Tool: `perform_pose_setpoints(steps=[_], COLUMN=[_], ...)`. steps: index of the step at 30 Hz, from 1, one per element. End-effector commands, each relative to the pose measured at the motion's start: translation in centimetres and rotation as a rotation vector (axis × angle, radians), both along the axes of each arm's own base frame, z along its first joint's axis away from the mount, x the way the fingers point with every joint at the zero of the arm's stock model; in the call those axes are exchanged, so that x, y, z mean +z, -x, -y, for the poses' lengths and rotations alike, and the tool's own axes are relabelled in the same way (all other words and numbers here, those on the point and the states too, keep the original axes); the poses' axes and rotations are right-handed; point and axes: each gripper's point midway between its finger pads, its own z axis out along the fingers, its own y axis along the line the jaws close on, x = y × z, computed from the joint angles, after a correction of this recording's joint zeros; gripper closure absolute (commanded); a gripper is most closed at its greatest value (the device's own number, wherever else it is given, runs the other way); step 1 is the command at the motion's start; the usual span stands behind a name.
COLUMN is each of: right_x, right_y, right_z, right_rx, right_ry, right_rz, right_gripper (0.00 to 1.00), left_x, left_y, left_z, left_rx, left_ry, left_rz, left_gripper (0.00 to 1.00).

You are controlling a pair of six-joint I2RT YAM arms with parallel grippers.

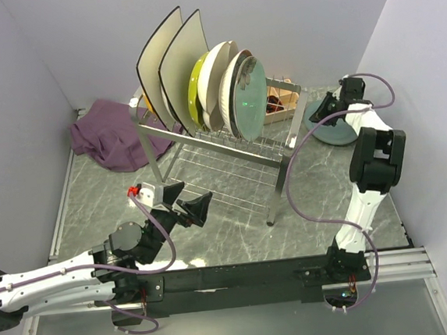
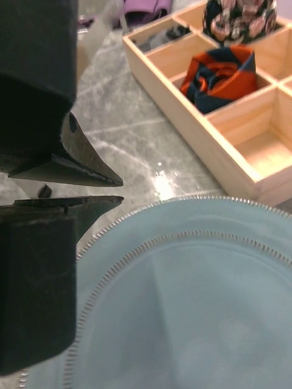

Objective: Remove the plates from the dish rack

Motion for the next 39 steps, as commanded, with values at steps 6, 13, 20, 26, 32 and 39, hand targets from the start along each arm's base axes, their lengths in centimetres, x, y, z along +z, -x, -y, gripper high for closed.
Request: perform_pose_setpoints(steps=[6, 13, 20, 26, 32, 39], right_x=[-0.9, -3.0, -4.1, -2.1, -1.1, 2.4], right_y=[-1.7, -2.2, -2.9, -3.0, -2.8, -2.7], right_z=[-1.0, -1.5, 0.1, -1.7, -3.8, -3.4], right_rx=[0.051, 0.052, -0.008, 0.056, 0.115, 0.085], right_ry=[0.076, 0.094, 0.170, 0.160, 0.123, 0.108], right_rz=[-0.028, -0.083, -0.099, -0.038, -0.018, 0.024], right_gripper=[0.81, 0.82, 0.83, 0.83, 0.82, 0.77], left_x=[0.6, 0.1, 0.2, 0.1, 0.1, 0.2], left_y=[0.0, -0.4, -0.4, -0.5, -0.5, -0.4], left_z=[0.3, 0.5, 0.1, 0.5, 0.2, 0.2], left_rx=[-0.001, 0.019, 0.029, 0.025, 0.029, 0.024], left_ry=[0.014, -0.017, -0.007, -0.023, -0.012, -0.005], left_rz=[0.014, 0.006, 0.011, 0.006, 0.009, 0.009], left_gripper=[0.01, 0.01, 0.00, 0.01, 0.01, 0.00])
